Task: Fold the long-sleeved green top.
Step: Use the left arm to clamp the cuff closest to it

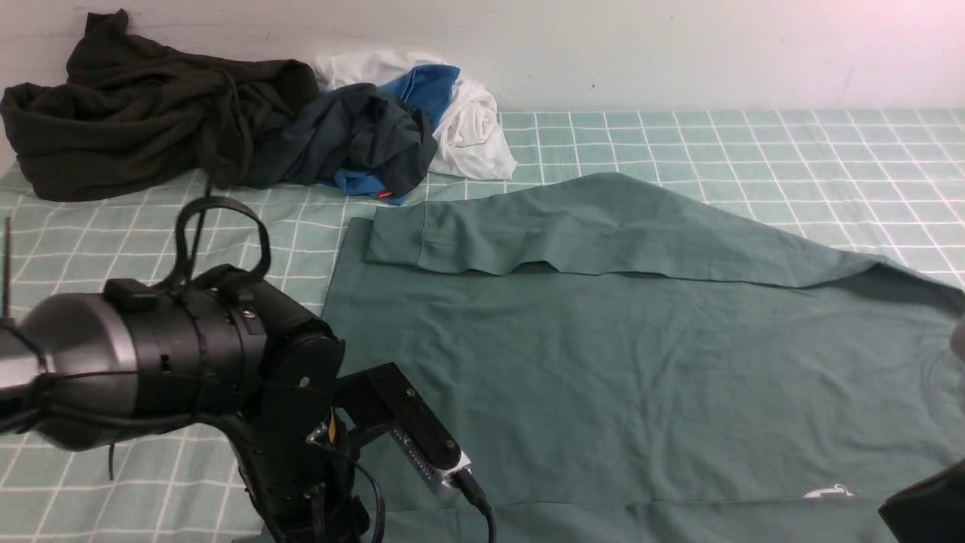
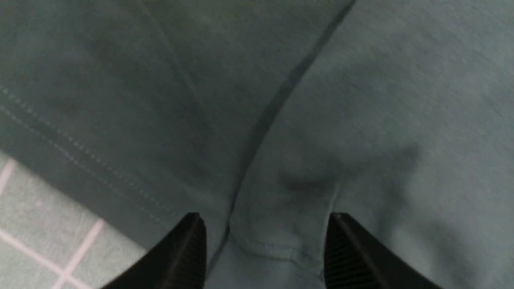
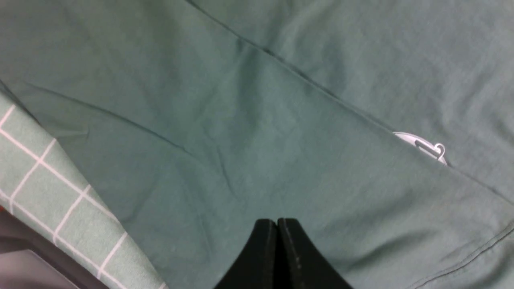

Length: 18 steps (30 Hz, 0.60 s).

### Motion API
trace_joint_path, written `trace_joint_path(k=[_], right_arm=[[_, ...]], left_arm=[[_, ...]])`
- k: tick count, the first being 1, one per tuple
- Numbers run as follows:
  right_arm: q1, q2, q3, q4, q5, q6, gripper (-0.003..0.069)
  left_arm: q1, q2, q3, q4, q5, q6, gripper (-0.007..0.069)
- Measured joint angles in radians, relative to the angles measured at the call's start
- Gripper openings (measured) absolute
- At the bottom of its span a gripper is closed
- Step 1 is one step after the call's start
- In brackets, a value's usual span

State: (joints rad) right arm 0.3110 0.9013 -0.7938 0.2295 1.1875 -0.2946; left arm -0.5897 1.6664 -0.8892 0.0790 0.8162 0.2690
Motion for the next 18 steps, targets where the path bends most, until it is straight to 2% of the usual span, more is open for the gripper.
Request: trace_joint_path(k=[5, 8, 10, 12, 14, 18], right_arm=[[0.000, 0.000, 0.000, 0.000, -0.017, 0.000, -0.0014], [0.000, 0.000, 0.000, 0.000, -0.017, 0.001, -0.0014], [0.000, 0.000, 0.000, 0.000, -0.017, 0.002, -0.0014], [0.000, 0.000, 0.000, 0.000, -0.018, 0.003, -0.0014], [0.000, 0.000, 0.000, -0.002, -0.019, 0.003, -0.0014], [0.000, 0.001, 0.000, -0.018, -0.037, 0.004, -0.0014]], left_arm=[[0.000, 0.047, -0.004, -0.004, -0.021, 0.000, 0.0356], [0.000, 0.049, -0.009, -0.010, -0.015, -0.001, 0.0293], [0.000, 0.051, -0.015, -0.011, -0.003, -0.001, 0.0161], [0.000, 0.054, -0.030, -0.011, 0.017, -0.001, 0.0071], [0.000, 0.053, -0.057, -0.011, 0.049, -0.001, 0.0034], [0.000, 0.055, -0.177, -0.008, 0.137, -0.001, 0.0022]])
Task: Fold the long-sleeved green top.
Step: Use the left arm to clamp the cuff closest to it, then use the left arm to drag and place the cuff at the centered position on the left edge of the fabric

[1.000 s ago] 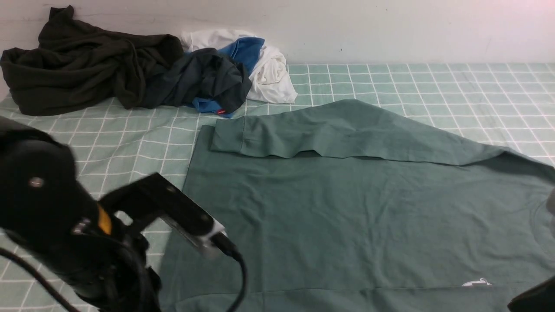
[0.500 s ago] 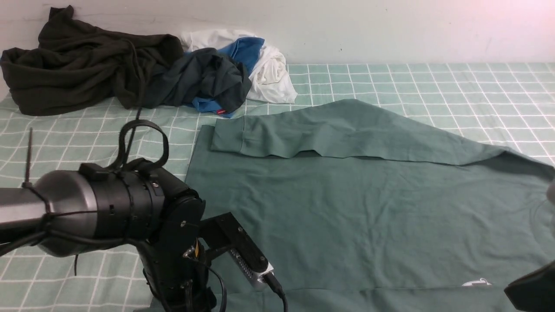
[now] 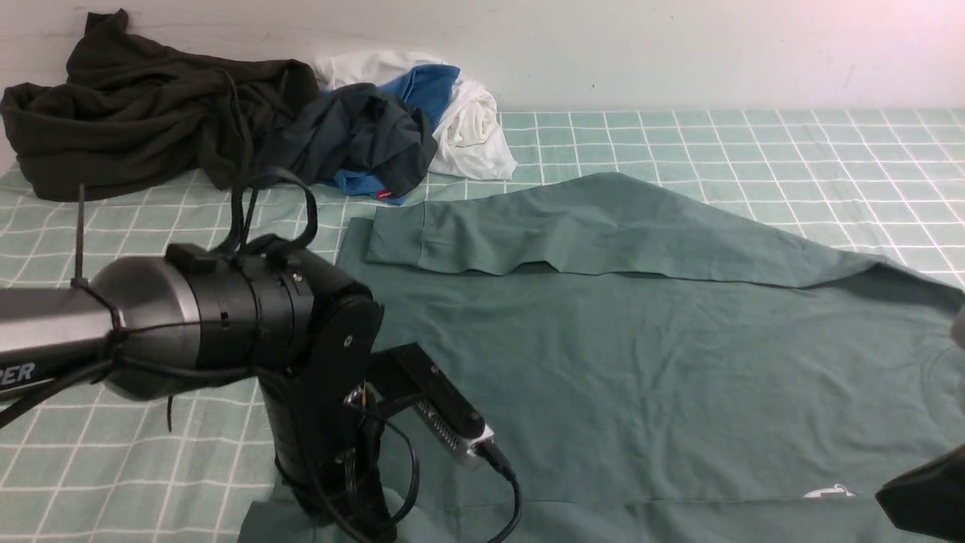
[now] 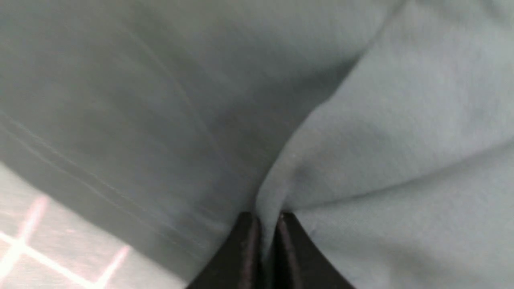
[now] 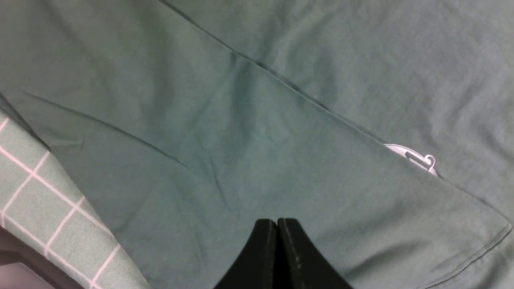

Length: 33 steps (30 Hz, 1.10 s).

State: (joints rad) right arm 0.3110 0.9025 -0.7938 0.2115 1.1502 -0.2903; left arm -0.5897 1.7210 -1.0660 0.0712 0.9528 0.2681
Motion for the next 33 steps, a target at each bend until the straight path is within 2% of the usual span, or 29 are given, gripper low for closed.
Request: trace_joint_path(k=[3, 9, 10, 16, 22, 27, 33], right_arm=[[0.000, 0.003, 0.000, -0.018, -0.021, 0.018, -0.0014], [0.000, 0.054, 0.000, -0.142, -0.071, 0.130, -0.0014], [0.000, 0.056, 0.000, -0.147, -0.072, 0.134, -0.0014], [0.000, 0.085, 0.000, -0.298, -0.081, 0.275, -0.0014], [0.000, 0.085, 0.000, -0.388, -0.081, 0.366, -0.0014], [0.000, 0.093, 0.000, -0.395, -0.091, 0.384, -0.0014], [0.000, 0.102, 0.000, -0.395, -0.125, 0.386, -0.0014]], left_arm=[[0.000, 0.003, -0.078, 0.006, 0.045, 0.000, 0.0020], [0.000, 0.026, -0.385, 0.046, 0.158, 0.029, 0.0020], [0.000, 0.028, -0.385, 0.047, 0.162, 0.031, 0.0020], [0.005, 0.128, -0.710, 0.051, 0.268, 0.046, 0.0020], [0.064, 0.221, -0.803, 0.031, 0.277, 0.046, 0.0021], [0.119, 0.323, -0.806, 0.011, 0.279, 0.046, 0.0024], [0.145, 0.420, -0.806, 0.008, 0.248, 0.045, 0.0086]])
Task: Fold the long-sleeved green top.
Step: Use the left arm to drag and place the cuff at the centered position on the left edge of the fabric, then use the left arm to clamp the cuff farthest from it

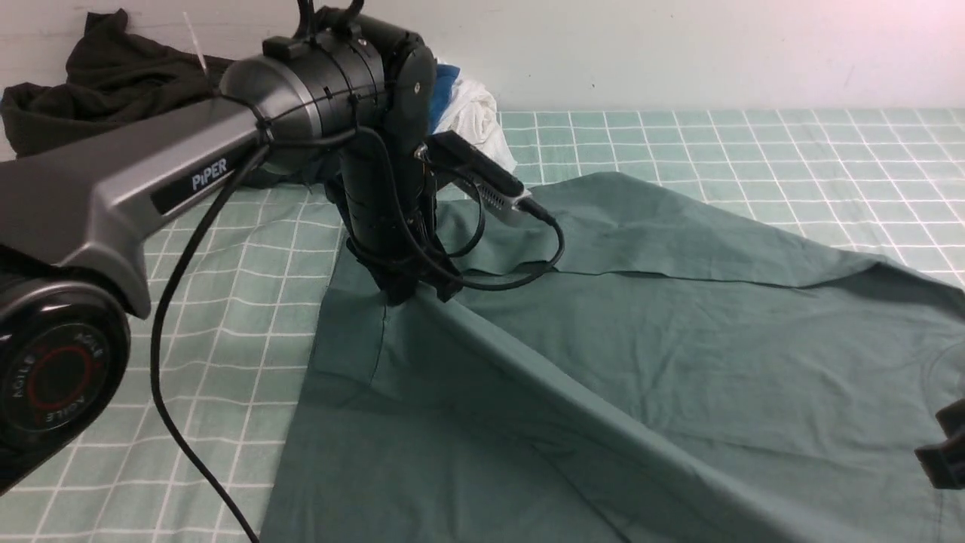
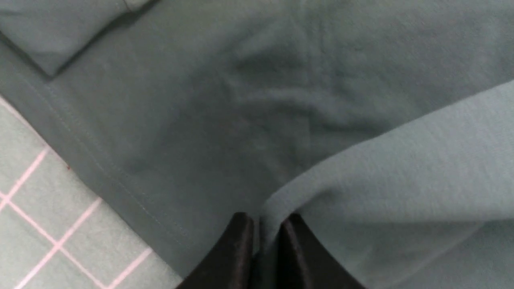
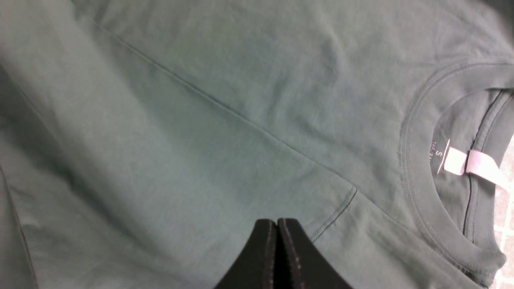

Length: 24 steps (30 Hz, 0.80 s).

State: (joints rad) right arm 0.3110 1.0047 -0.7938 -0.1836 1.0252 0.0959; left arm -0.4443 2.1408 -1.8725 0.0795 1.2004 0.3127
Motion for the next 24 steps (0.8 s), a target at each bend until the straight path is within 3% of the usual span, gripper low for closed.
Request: trace_joint_path(k=[5, 7, 12, 15, 23, 24], right_arm=[[0.000, 0.047, 0.000, 0.000, -0.009, 0.002, -0.0014], [0.000, 0.090, 0.000, -0.001, -0.012, 0.002, -0.0014], [0.000, 0.174, 0.000, -0.015, -0.039, 0.024, 0.0001], [-0.012, 0.253, -0.001, -0.035, -0.071, 0.072, 0.0049], [-0.167, 0.493, -0.009, -0.036, -0.203, 0.154, 0.0310], [-0.169, 0.499, -0.009, -0.036, -0.205, 0.154, 0.0310]], left_arm=[[0.000, 0.029, -0.004, 0.001, -0.055, -0.033, 0.0204], [0.001, 0.036, -0.018, 0.020, -0.070, -0.078, 0.0283], [0.017, 0.036, -0.067, 0.066, -0.050, -0.138, 0.0352], [0.027, 0.036, -0.080, 0.070, -0.014, -0.140, 0.0357], [0.032, 0.036, -0.082, 0.055, 0.025, -0.140, 0.0357], [0.032, 0.036, -0.082, 0.054, 0.025, -0.140, 0.0357]])
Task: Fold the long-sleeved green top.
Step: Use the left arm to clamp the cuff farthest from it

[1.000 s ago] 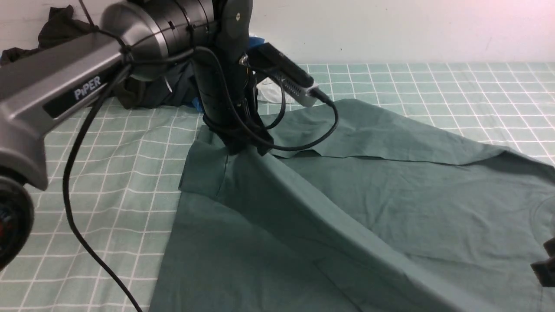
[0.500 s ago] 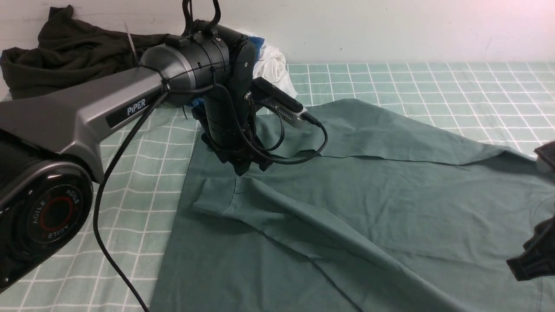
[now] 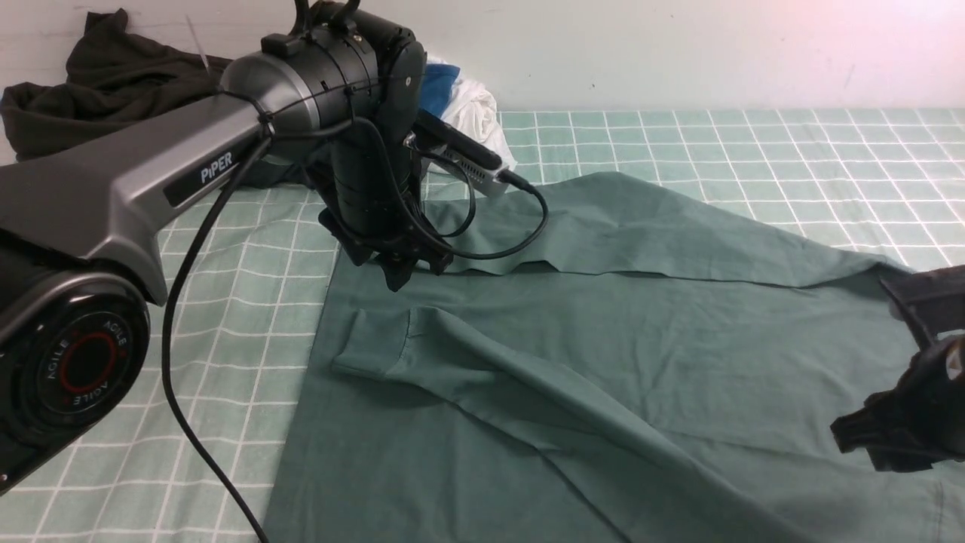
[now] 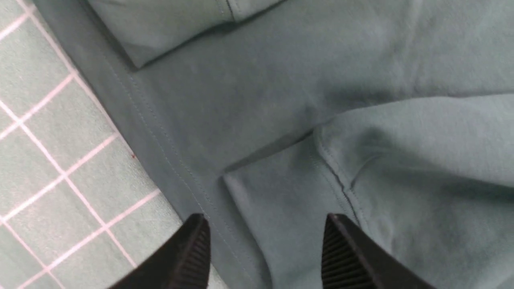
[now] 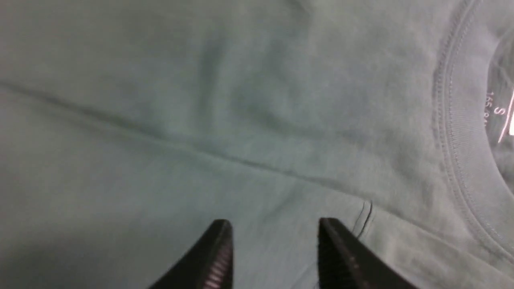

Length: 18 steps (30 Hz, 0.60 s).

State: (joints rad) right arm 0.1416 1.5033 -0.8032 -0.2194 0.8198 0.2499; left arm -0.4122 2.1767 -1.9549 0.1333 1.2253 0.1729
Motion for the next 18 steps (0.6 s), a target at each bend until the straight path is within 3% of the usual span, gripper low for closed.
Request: trace_joint_path(k=[3, 11, 15, 18], right_arm=[[-0.013, 0.081, -0.001, 0.002, -0.057, 0.001, 0.0375], [-0.013, 0.173, -0.012, 0.001, -0.098, 0.005, 0.0372], [-0.013, 0.179, -0.017, 0.012, -0.097, 0.002, 0.0304], [-0.013, 0.181, -0.018, 0.025, -0.099, 0.002, 0.0160]], left_arm=[[0.003, 0.000, 0.000, -0.032, 0.002, 0.001, 0.0357], [0.003, 0.000, 0.000, -0.041, 0.002, 0.002, 0.0357], [0.003, 0.000, 0.000, -0.041, 0.002, 0.002, 0.0357], [0.003, 0.000, 0.000, -0.042, 0.002, 0.002, 0.0357]])
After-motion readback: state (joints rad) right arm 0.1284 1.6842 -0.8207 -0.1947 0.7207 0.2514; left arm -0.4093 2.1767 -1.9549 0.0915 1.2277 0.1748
